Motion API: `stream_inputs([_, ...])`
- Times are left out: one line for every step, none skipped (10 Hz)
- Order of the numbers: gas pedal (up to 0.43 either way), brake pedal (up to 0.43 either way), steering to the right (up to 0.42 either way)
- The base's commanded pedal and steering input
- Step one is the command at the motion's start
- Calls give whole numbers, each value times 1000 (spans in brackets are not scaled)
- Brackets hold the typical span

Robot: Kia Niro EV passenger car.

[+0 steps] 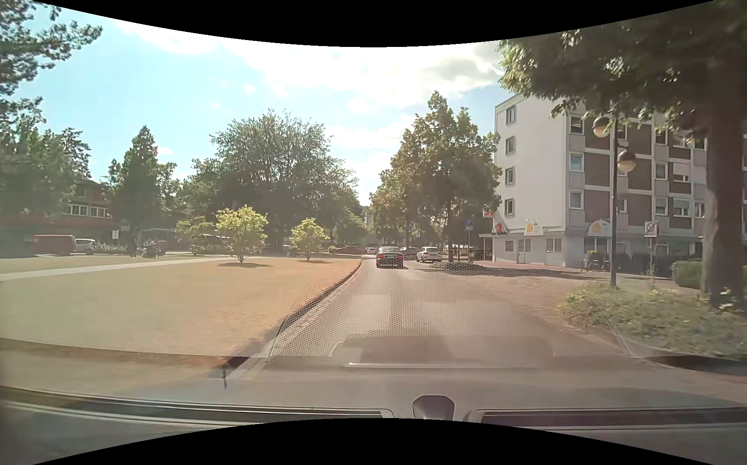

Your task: Follow the waypoints while adhering to traffic rules and regulations

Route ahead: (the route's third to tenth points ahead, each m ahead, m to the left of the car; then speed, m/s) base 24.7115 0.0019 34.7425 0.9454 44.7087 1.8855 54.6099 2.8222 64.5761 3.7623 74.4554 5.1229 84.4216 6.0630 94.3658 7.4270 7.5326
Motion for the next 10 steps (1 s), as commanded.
stream_inputs([87,6,-4])
stream_inputs([67,6,-4])
stream_inputs([67,6,-3])
stream_inputs([67,6,-1])
stream_inputs([67,6,-1])
stream_inputs([67,6,-1])
stream_inputs([67,6,-2])
stream_inputs([67,6,-3])
stream_inputs([67,6,-3])
stream_inputs([67,6,-3])
